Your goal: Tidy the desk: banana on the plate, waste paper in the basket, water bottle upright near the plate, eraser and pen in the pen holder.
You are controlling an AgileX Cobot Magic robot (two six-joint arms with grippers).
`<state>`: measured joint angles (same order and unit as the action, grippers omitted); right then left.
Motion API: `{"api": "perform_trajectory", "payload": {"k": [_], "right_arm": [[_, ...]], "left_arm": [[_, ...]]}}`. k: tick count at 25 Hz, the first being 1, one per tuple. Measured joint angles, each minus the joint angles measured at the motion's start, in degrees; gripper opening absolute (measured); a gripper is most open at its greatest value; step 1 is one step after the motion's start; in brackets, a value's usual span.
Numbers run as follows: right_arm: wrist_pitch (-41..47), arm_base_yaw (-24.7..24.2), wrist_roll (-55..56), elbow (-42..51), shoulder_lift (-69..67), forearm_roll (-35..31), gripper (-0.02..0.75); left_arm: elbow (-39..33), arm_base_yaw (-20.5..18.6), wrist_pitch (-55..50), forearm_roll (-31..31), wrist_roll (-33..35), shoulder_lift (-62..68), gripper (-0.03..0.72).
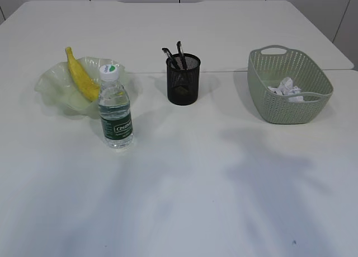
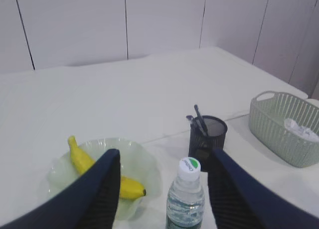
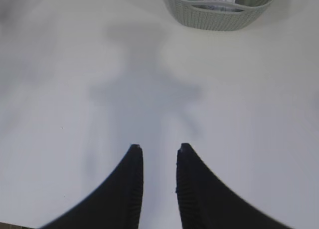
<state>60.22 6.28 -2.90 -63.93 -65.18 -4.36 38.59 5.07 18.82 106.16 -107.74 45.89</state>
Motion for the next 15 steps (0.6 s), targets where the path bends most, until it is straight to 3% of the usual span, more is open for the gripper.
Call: {"api": "perform_trajectory", "payload": {"k": [7,15], "right_arm": [[4.3,0.0,2.9,2.1,7.9,3.2,0.178],[8.8,0.0,4.3,5.5,20.8,5.9,0.178]], "left_arm": [[0.0,0.0,1.7,0.0,0.0,-9.2,0.391],[0.0,0.0,6.3,0.0,0.0,-10.9,0.391]]}}
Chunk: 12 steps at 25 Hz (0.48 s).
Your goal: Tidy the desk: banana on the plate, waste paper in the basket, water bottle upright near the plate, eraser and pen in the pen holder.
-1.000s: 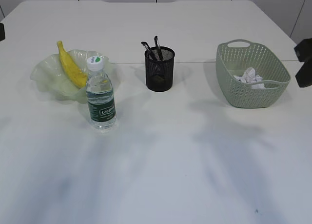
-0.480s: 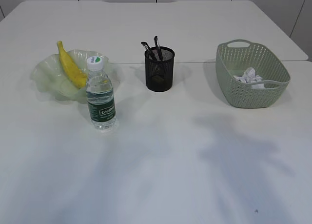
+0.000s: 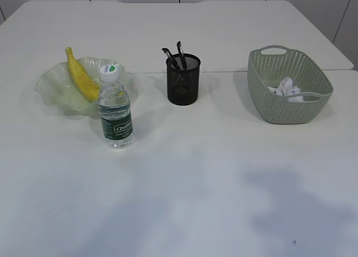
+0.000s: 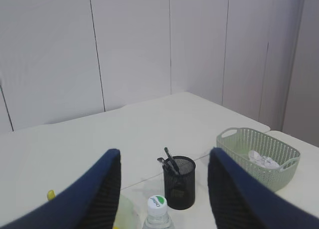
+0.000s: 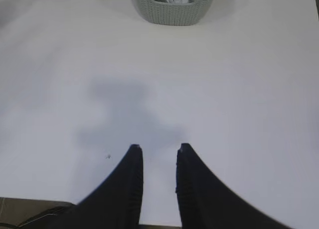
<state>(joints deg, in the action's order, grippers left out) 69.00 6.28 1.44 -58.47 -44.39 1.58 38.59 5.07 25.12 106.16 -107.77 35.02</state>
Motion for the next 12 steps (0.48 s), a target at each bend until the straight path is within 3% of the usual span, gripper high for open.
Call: {"api": "perform_trajectory", "payload": {"k": [12], "right_arm": [[3.7,0.0,1.6,1.8,17.9,1.1,0.178]], "left_arm": [[-8.7,0.0,-8.6,0.0,0.0,0.0,0.389]]}}
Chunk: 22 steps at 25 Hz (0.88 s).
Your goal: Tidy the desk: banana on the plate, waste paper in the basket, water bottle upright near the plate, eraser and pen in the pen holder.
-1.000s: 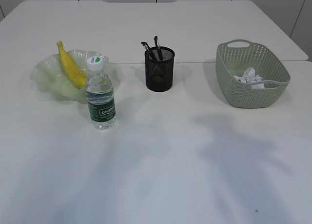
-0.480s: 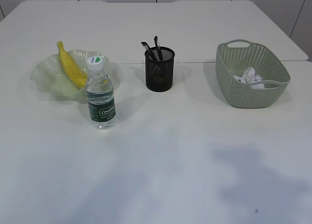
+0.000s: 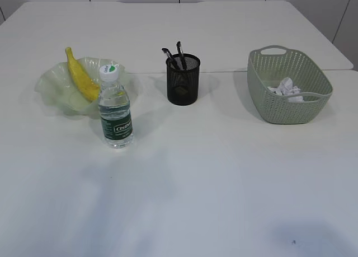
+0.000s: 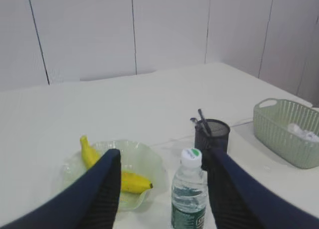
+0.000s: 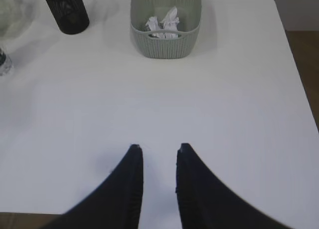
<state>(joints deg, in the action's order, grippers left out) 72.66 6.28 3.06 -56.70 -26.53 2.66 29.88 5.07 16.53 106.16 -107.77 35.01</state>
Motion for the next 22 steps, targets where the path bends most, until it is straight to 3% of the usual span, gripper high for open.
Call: {"api": "perform_trajectory", "payload": {"k": [11,22], "right_arm": [[0.3,0.0,0.0,0.3,9.2,-1.2,0.178],[0.4,0.0,-0.9,9.8,21.8,-3.5,0.178]], "left_arm": [[-3.0,0.0,-1.5,0.0,0.0,0.0,0.388],[-3.0,0.0,-1.6,0.0,0.0,0.0,0.388]]}}
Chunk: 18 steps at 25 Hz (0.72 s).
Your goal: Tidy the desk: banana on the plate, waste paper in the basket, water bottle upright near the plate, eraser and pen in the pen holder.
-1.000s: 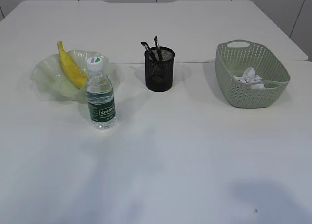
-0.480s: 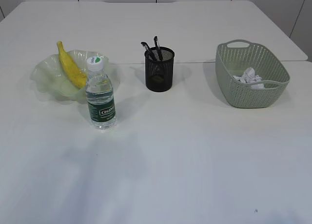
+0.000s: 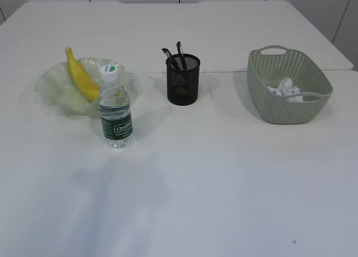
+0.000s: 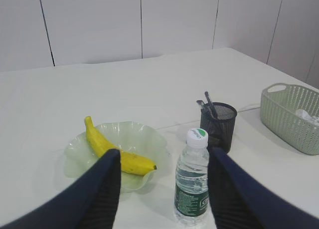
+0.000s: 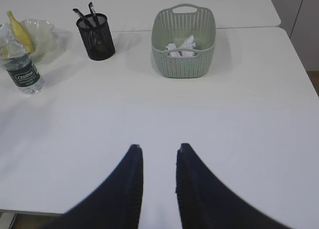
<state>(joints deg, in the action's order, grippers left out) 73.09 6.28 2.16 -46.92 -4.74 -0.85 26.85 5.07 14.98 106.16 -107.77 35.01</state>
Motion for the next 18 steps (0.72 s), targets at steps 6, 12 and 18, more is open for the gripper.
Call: {"api": "perform_trajectory", "payload": {"k": [6,12,18], "right_arm": [[0.0,0.0,-2.2,8.3,3.9,0.1,0.178],[-0.1,0.0,-4.0,15.3,4.1,1.6,0.178],[-5.2,0.0,-4.1,17.1,4.1,2.2,0.178]], "left_arm": [[0.0,0.0,0.0,0.0,0.0,0.0,0.388],[0.0,0.0,0.6,0.0,0.0,0.0,0.388],[0.0,0.0,0.7,0.0,0.0,0.0,0.388]]}}
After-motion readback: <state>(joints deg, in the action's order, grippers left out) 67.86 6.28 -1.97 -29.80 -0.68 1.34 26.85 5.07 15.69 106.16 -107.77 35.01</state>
